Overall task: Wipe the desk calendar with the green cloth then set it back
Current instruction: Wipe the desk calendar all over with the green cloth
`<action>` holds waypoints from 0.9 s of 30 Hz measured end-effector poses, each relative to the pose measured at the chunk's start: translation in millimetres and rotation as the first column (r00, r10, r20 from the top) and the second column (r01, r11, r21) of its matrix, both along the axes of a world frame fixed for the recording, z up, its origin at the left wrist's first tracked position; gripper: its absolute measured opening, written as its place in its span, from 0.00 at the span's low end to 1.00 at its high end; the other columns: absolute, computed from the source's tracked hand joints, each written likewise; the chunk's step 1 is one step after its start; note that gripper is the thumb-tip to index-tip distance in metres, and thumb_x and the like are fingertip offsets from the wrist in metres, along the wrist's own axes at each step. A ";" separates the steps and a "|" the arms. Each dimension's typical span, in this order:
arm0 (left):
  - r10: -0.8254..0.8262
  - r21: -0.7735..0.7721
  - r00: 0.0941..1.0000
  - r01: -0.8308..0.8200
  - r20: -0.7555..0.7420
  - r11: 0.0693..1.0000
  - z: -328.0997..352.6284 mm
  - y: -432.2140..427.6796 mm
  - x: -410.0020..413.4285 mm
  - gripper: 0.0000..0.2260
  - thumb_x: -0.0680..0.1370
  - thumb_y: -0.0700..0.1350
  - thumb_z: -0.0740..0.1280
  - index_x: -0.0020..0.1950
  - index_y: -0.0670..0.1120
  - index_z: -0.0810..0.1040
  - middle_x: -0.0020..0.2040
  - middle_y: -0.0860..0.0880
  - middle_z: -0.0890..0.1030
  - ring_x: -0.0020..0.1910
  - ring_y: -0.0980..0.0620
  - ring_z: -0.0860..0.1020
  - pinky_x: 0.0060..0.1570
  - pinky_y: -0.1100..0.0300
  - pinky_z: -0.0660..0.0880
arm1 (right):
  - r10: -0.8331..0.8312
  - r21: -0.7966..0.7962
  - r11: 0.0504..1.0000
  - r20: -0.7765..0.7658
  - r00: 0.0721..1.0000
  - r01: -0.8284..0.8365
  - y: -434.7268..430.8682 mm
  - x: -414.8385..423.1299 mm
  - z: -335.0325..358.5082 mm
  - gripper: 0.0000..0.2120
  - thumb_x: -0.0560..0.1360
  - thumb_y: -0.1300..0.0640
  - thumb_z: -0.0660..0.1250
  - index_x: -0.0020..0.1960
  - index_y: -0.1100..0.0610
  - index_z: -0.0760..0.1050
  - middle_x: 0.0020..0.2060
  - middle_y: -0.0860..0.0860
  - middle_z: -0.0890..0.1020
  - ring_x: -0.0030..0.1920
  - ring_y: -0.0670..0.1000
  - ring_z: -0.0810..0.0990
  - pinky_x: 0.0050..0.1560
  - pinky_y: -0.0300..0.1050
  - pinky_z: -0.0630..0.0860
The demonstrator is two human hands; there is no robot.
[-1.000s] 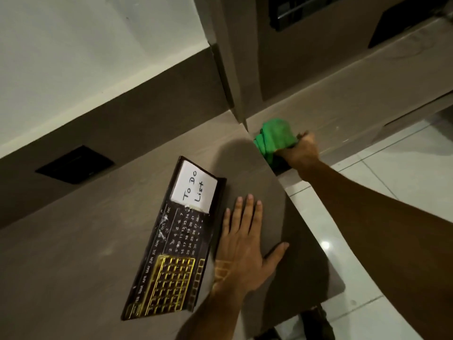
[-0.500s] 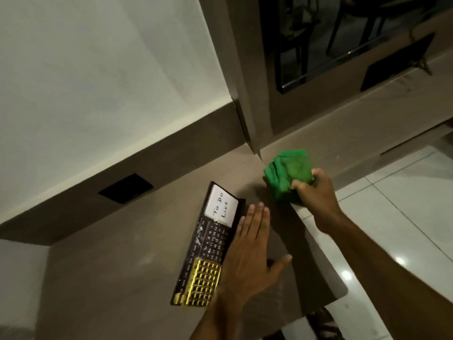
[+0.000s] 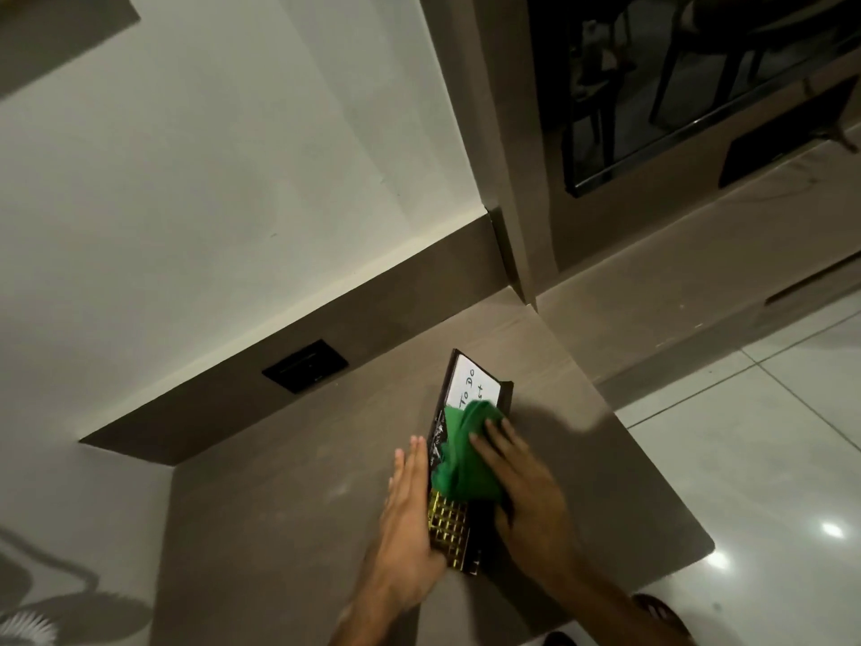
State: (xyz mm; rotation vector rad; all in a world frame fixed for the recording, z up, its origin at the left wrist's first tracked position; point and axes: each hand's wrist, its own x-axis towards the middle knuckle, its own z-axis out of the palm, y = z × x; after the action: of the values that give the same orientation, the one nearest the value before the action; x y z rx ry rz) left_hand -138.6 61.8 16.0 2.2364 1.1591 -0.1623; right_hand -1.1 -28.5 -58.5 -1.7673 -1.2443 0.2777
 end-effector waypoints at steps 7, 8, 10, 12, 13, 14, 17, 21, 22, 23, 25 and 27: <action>-0.024 -0.063 0.996 0.029 0.082 0.998 1.0 0.9 0.7 0.51 0.73 0.37 0.72 0.79 0.54 0.35 0.81 0.56 0.36 0.83 0.51 0.35 0.80 0.54 0.36 | 0.265 -0.092 0.964 0.314 0.912 -0.249 17.2 -0.9 -7.2 0.31 0.71 0.55 0.58 0.75 0.57 0.63 0.74 0.55 0.65 0.75 0.58 0.60 0.70 0.58 0.64; -0.023 -0.057 0.997 0.027 0.077 0.998 1.1 0.4 1.0 0.51 0.73 0.35 0.71 0.80 0.52 0.36 0.82 0.54 0.37 0.83 0.50 0.36 0.82 0.52 0.36 | 0.260 -0.086 0.966 0.326 0.909 -0.245 24.4 6.2 -3.8 0.31 0.72 0.57 0.57 0.75 0.57 0.62 0.74 0.55 0.65 0.75 0.58 0.59 0.72 0.58 0.62; -0.007 -0.048 0.998 0.010 0.056 0.999 1.9 0.4 1.6 0.52 0.72 0.30 0.69 0.81 0.51 0.36 0.84 0.53 0.38 0.83 0.51 0.36 0.83 0.48 0.37 | 0.213 -0.118 0.976 0.315 0.925 -0.184 32.8 20.1 -2.7 0.33 0.71 0.62 0.60 0.76 0.56 0.60 0.75 0.54 0.63 0.76 0.57 0.56 0.72 0.58 0.62; 0.009 -0.046 0.999 -0.007 0.040 0.999 1.8 0.9 2.2 0.53 0.71 0.29 0.68 0.81 0.53 0.35 0.83 0.54 0.37 0.82 0.52 0.35 0.82 0.47 0.35 | 0.181 -0.171 0.976 0.289 0.940 -0.136 27.6 20.1 -9.9 0.39 0.69 0.62 0.69 0.76 0.54 0.59 0.76 0.54 0.62 0.76 0.57 0.55 0.69 0.59 0.65; 0.009 -0.043 0.999 -0.007 0.042 0.999 1.6 1.1 1.7 0.53 0.71 0.30 0.69 0.80 0.54 0.35 0.83 0.54 0.37 0.82 0.52 0.34 0.82 0.47 0.34 | 0.196 -0.165 0.974 0.288 0.938 -0.153 22.4 14.3 -16.0 0.39 0.68 0.61 0.71 0.76 0.53 0.59 0.75 0.53 0.63 0.76 0.57 0.55 0.69 0.59 0.67; 0.007 -0.039 0.999 -0.004 0.052 0.999 1.2 1.1 1.1 0.53 0.71 0.32 0.70 0.79 0.56 0.34 0.83 0.54 0.37 0.82 0.52 0.34 0.81 0.47 0.34 | 0.243 -0.136 0.968 0.290 0.926 -0.211 17.0 6.8 -21.7 0.37 0.70 0.60 0.68 0.76 0.52 0.59 0.75 0.53 0.63 0.76 0.57 0.55 0.69 0.60 0.66; -0.002 0.012 0.999 0.001 0.040 1.000 -3.3 1.9 0.3 0.54 0.70 0.34 0.72 0.75 0.58 0.33 0.83 0.54 0.36 0.82 0.52 0.32 0.80 0.49 0.32 | 0.315 -0.038 0.944 0.387 0.867 -0.327 23.4 9.1 -23.8 0.31 0.74 0.56 0.60 0.76 0.50 0.58 0.76 0.51 0.62 0.77 0.57 0.55 0.74 0.58 0.57; -0.044 0.110 0.997 0.051 -0.064 0.993 -7.7 3.4 -0.8 0.59 0.69 0.40 0.76 0.74 0.62 0.26 0.80 0.57 0.30 0.80 0.52 0.28 0.78 0.49 0.28 | 0.216 -0.164 0.973 0.369 0.904 -0.165 34.7 40.6 -20.7 0.40 0.67 0.57 0.72 0.76 0.49 0.60 0.75 0.52 0.63 0.76 0.57 0.55 0.73 0.61 0.59; -0.047 0.111 0.996 0.055 -0.076 0.992 -7.9 3.5 -0.3 0.60 0.69 0.43 0.76 0.74 0.62 0.26 0.80 0.57 0.29 0.80 0.51 0.27 0.78 0.50 0.27 | 0.215 -0.208 0.967 0.346 0.913 -0.148 27.9 39.0 -24.3 0.42 0.66 0.55 0.74 0.76 0.49 0.60 0.75 0.52 0.64 0.76 0.57 0.55 0.71 0.62 0.62; -0.045 0.109 0.996 0.053 -0.080 0.993 -8.4 3.8 0.2 0.60 0.69 0.45 0.77 0.74 0.63 0.26 0.80 0.57 0.28 0.80 0.51 0.27 0.77 0.50 0.27 | 0.212 -0.229 0.964 0.350 0.912 -0.136 19.7 33.4 -29.6 0.44 0.64 0.54 0.76 0.76 0.49 0.61 0.74 0.52 0.65 0.75 0.57 0.56 0.70 0.62 0.64; -0.033 0.110 0.996 0.043 -0.088 0.993 -8.8 4.8 0.7 0.61 0.68 0.47 0.78 0.72 0.64 0.25 0.79 0.58 0.27 0.79 0.50 0.26 0.76 0.50 0.27 | 0.259 -0.183 0.962 0.373 0.891 -0.203 7.9 11.5 -38.5 0.42 0.66 0.55 0.72 0.76 0.48 0.59 0.75 0.51 0.65 0.76 0.56 0.56 0.72 0.59 0.61; -0.022 0.112 0.996 0.032 -0.087 0.993 -8.8 5.8 1.9 0.60 0.68 0.47 0.78 0.71 0.62 0.25 0.79 0.57 0.28 0.79 0.50 0.26 0.77 0.50 0.27 | 0.300 -0.101 0.953 0.406 0.863 -0.284 14.8 1.8 -38.0 0.36 0.71 0.55 0.62 0.77 0.46 0.55 0.76 0.49 0.60 0.77 0.55 0.54 0.74 0.56 0.54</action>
State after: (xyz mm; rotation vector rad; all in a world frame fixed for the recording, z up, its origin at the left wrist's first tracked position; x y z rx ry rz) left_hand -136.7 67.6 7.2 2.3654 1.2113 -0.2104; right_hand 0.7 -13.8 -96.5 -1.7182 -1.8341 0.0936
